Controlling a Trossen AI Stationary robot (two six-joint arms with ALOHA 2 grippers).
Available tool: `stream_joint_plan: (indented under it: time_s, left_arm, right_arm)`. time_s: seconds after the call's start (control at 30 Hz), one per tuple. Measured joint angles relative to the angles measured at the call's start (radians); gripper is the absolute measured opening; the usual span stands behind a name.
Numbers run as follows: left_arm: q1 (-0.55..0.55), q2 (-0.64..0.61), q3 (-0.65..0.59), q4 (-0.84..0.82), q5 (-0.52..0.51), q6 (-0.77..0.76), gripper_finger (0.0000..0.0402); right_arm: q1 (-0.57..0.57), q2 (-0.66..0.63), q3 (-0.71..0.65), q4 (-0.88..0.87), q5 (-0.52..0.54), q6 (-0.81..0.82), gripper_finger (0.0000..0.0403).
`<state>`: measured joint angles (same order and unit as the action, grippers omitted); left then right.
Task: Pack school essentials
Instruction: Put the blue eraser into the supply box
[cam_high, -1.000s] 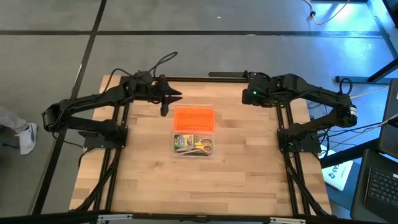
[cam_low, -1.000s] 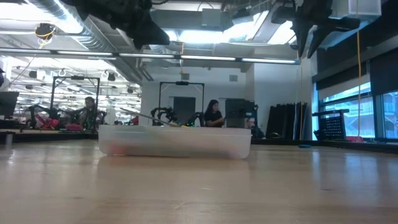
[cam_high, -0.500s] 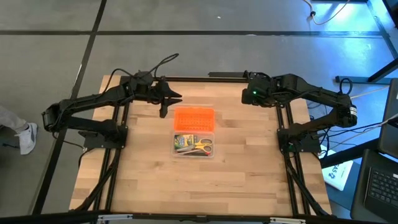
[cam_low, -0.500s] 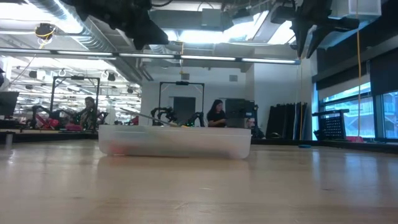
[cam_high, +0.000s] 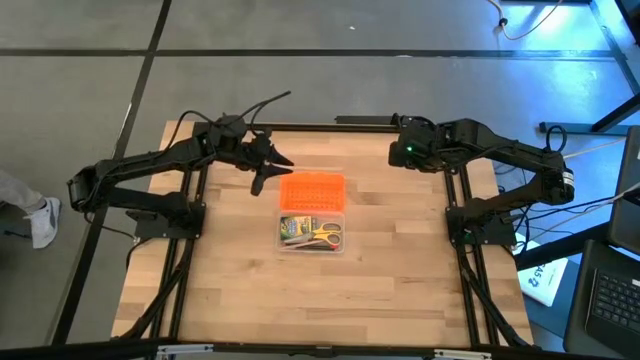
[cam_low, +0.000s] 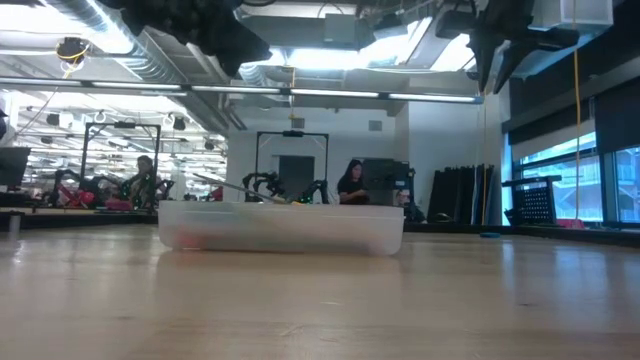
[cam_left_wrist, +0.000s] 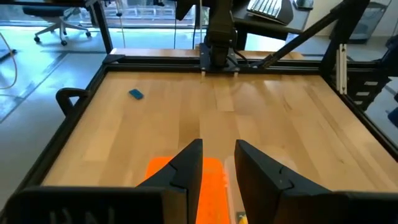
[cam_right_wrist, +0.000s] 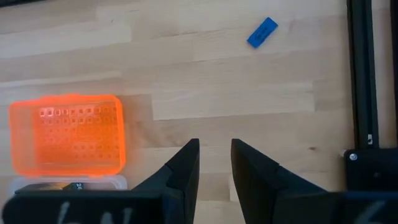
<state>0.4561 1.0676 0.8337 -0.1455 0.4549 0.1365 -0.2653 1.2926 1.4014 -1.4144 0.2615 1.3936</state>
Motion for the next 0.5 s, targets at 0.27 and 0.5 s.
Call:
stream_joint_plan:
  time_s: [0.27,0.5]
  left_arm:
    - [-0.013,0.000,0.000,0.001,0.000,-0.158,0.0086]
    - [-0.012,0.000,0.000,0.007,-0.024,-0.105,0.0086]
  right_arm:
    - [-0.002,0.000,0.000,0.020,0.000,0.012,0.0094]
    - [-0.008,0.008,-0.001,0.022,0.009,0.010,0.0094]
